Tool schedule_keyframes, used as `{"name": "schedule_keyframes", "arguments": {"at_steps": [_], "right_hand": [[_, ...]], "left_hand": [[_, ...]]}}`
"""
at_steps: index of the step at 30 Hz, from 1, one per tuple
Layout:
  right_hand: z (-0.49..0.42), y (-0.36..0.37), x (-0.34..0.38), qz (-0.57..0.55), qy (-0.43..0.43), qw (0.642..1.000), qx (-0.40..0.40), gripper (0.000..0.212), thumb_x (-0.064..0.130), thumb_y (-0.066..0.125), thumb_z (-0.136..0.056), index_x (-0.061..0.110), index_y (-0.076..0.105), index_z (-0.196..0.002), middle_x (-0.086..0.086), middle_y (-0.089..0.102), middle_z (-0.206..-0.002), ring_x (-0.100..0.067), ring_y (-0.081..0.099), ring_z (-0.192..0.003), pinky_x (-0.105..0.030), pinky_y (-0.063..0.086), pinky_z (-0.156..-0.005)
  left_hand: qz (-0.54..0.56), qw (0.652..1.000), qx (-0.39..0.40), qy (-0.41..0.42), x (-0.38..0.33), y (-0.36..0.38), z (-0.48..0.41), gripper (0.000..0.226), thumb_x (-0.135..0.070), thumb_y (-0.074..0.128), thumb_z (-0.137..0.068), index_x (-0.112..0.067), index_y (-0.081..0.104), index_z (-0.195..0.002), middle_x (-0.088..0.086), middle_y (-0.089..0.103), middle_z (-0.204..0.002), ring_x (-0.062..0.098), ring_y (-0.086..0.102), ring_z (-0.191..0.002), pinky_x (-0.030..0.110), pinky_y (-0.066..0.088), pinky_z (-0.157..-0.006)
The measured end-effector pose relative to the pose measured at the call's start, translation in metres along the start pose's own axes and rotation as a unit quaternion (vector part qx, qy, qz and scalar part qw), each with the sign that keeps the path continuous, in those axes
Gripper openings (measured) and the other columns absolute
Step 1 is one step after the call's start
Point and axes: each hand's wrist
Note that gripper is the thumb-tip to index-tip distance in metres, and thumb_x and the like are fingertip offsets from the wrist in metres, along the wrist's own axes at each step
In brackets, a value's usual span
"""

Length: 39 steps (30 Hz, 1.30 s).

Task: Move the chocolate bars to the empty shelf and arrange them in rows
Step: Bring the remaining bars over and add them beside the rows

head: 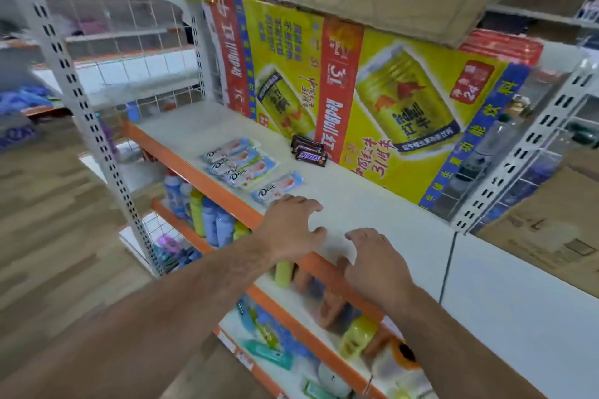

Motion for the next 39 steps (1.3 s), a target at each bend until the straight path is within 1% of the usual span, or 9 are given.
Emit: {"name": "schedule_keyframes", "arguments": {"at_steps": [5, 11, 16, 20, 23, 25, 31, 35, 39], "right_hand": [[-0.053, 0.008, 0.008, -0.006, -0.008, 1.000, 0.015, 0.051, 0.042, 0.052, -0.087, 0.028, 0.046, -0.136, 0.004, 0.045, -0.139, -0.019, 0.045, -0.126, -0.034, 0.041, -0.100], [-0.131, 0.013, 0.012, -0.020, -0.025, 0.999, 0.034, 0.052, 0.044, 0.050, -0.086, 0.029, 0.045, -0.136, 0.004, 0.046, -0.139, -0.019, 0.048, -0.124, -0.035, 0.044, -0.095], [-0.175, 0.017, 0.013, -0.026, -0.016, 0.999, 0.039, 0.051, 0.044, 0.050, -0.084, 0.029, 0.048, -0.133, 0.004, 0.048, -0.135, -0.019, 0.052, -0.120, -0.036, 0.047, -0.091], [-0.207, 0.021, 0.014, -0.028, 0.000, 0.999, 0.045, 0.047, 0.040, 0.050, -0.083, 0.025, 0.050, -0.128, 0.002, 0.049, -0.130, -0.019, 0.054, -0.117, -0.036, 0.048, -0.093], [-0.230, 0.025, 0.019, -0.049, 0.026, 0.998, 0.030, 0.045, 0.038, 0.054, -0.085, 0.022, 0.051, -0.127, 0.000, 0.049, -0.131, -0.020, 0.055, -0.116, -0.036, 0.046, -0.095], [-0.244, 0.027, 0.024, -0.063, 0.048, 0.997, 0.008, 0.043, 0.035, 0.057, -0.085, 0.023, 0.051, -0.125, -0.001, 0.050, -0.129, -0.021, 0.057, -0.113, -0.035, 0.047, -0.090], [-0.278, 0.030, 0.037, -0.102, 0.060, 0.992, -0.032, 0.068, 0.029, 0.059, -0.086, 0.019, 0.032, -0.148, 0.001, 0.035, -0.151, -0.020, 0.045, -0.130, -0.036, 0.045, -0.098], [-0.291, 0.035, 0.045, -0.135, 0.115, 0.984, -0.009, 0.064, 0.040, 0.058, -0.084, 0.025, 0.036, -0.143, 0.000, 0.048, -0.139, -0.025, 0.054, -0.120, -0.038, 0.048, -0.094], [-0.290, 0.039, 0.047, -0.101, 0.137, 0.985, 0.005, 0.035, 0.041, 0.058, -0.082, 0.028, 0.057, -0.115, -0.002, 0.056, -0.111, -0.025, 0.061, -0.100, -0.035, 0.051, -0.078]], "left_hand": [[-0.001, 1.000, -0.001, -0.016, 0.029, -0.002, -0.033, 0.053, -0.050, 0.054, -0.084, -0.029, 0.052, -0.132, -0.004, 0.054, -0.134, 0.020, 0.037, -0.134, 0.040, 0.032, -0.110], [-0.022, 0.999, -0.011, -0.040, 0.058, -0.016, -0.084, 0.046, -0.047, 0.055, -0.082, -0.029, 0.057, -0.123, -0.005, 0.061, -0.120, 0.020, 0.051, -0.115, 0.033, 0.041, -0.097], [-0.015, 0.998, -0.026, -0.046, 0.079, -0.019, -0.124, 0.048, -0.046, 0.055, -0.079, -0.030, 0.058, -0.124, -0.004, 0.064, -0.121, 0.021, 0.055, -0.114, 0.035, 0.044, -0.097], [-0.038, 0.999, -0.002, -0.016, 0.095, -0.015, -0.163, 0.051, -0.048, 0.046, -0.076, -0.030, 0.057, -0.122, -0.003, 0.064, -0.117, 0.022, 0.057, -0.110, 0.036, 0.045, -0.097], [-0.047, 0.999, -0.009, 0.008, 0.110, -0.011, -0.195, 0.041, -0.043, 0.053, -0.078, -0.029, 0.058, -0.116, -0.003, 0.065, -0.107, 0.022, 0.059, -0.100, 0.031, 0.047, -0.087], [-0.047, 0.998, -0.003, 0.029, 0.118, -0.008, -0.214, 0.039, -0.041, 0.056, -0.080, -0.028, 0.057, -0.117, -0.003, 0.065, -0.110, 0.022, 0.059, -0.102, 0.032, 0.048, -0.089], [-0.030, 0.992, 0.088, 0.084, 0.140, -0.007, -0.259, 0.046, -0.034, 0.054, -0.082, -0.021, 0.054, -0.126, 0.003, 0.058, -0.125, 0.024, 0.055, -0.114, 0.036, 0.046, -0.096], [-0.010, 0.987, 0.118, 0.113, 0.148, -0.001, -0.271, 0.050, -0.030, 0.058, -0.081, -0.020, 0.052, -0.130, 0.004, 0.054, -0.128, 0.024, 0.053, -0.116, 0.036, 0.046, -0.097], [-0.026, 0.977, 0.140, 0.160, 0.153, 0.004, -0.277, 0.043, -0.024, 0.060, -0.081, -0.017, 0.058, -0.123, 0.007, 0.053, -0.122, 0.027, 0.050, -0.116, 0.036, 0.044, -0.098]]}}
Point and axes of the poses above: each hand's wrist, its own z-axis away from the middle knuckle, its own y-axis out of the palm, x = y × z
